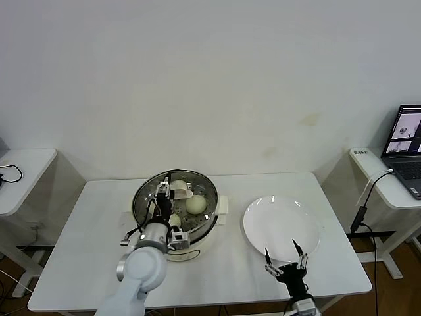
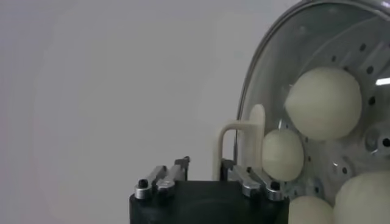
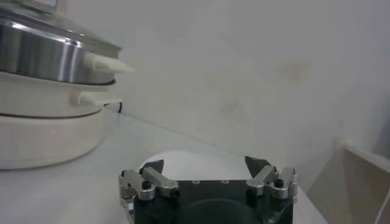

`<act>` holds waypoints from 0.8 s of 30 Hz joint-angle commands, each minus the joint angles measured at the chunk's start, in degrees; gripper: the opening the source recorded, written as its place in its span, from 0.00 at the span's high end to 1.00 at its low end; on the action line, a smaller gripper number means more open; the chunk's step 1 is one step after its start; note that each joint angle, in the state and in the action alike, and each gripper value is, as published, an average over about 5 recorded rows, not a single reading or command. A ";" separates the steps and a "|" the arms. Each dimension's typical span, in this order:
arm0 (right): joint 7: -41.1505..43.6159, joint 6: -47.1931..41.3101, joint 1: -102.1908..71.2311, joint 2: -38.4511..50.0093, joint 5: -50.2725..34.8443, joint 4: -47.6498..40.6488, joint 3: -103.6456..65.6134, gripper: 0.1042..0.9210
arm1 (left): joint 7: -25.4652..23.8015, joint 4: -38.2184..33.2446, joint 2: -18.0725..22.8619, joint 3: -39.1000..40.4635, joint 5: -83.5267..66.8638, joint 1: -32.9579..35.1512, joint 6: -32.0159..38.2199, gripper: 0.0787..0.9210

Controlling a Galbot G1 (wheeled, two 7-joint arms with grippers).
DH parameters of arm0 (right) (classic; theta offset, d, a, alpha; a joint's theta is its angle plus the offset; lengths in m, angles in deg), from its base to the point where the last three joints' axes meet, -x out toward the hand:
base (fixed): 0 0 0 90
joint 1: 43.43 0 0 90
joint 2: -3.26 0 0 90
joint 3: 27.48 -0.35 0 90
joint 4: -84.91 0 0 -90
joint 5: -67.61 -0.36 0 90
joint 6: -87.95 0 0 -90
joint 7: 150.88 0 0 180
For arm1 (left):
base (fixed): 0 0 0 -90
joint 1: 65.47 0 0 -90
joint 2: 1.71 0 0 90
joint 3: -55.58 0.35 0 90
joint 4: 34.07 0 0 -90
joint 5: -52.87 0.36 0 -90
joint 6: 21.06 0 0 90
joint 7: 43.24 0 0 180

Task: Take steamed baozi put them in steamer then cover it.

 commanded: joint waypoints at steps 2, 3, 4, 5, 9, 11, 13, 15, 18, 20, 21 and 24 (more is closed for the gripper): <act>-0.03 0.20 -0.38 0.18 -0.03 0.11 0.08 0.12 | 1.11 -10.07 -3.20 -1.48 -1.93 7.53 0.51 0.33; -0.04 0.23 -0.41 0.21 -0.05 0.08 0.09 0.12 | 1.42 -11.55 -3.57 -1.75 -2.37 8.44 0.59 0.30; -0.04 0.25 -0.43 0.24 -0.07 0.05 0.09 0.12 | 1.77 -12.96 -3.87 -2.05 -2.77 9.34 0.70 0.27; -0.04 0.27 -0.45 0.28 -0.09 0.03 0.11 0.12 | 2.11 -14.37 -4.06 -2.39 -3.16 10.22 0.85 0.23; -0.05 0.34 -0.68 0.75 -0.34 -0.02 0.17 0.12 | 3.61 -20.55 -4.63 -4.25 -5.32 15.85 1.62 0.13; -0.04 0.40 -0.90 1.19 -0.65 0.03 0.09 0.12 | 4.96 -23.38 -4.75 -5.46 -7.35 19.70 2.11 0.12; 0.00 0.49 -1.30 2.03 -1.33 0.19 -0.09 0.12 | 7.50 -26.04 -4.45 -7.55 -10.56 24.93 3.05 0.12; 0.11 0.66 -1.87 3.26 -2.39 0.39 -0.40 0.12 | 11.10 -27.70 -3.96 -10.08 -15.48 30.17 4.25 0.12; 0.32 0.57 -2.14 4.40 -3.58 0.55 -0.52 0.12 | 18.29 -27.71 -4.37 -14.60 -27.42 35.96 6.32 0.12; 0.40 0.30 -1.87 4.31 -3.90 0.50 -0.32 0.12 | 23.62 -26.26 -4.38 -18.16 -37.61 37.54 8.11 0.12; 0.40 0.20 -1.76 4.24 -4.00 0.48 -0.21 0.12 | 26.33 -25.32 -3.99 -20.02 -43.47 37.62 9.39 0.12; 0.39 0.14 -1.85 4.18 -4.13 0.43 -0.15 0.12 | 32.59 -21.58 -2.65 -24.89 -66.98 36.59 14.79 0.12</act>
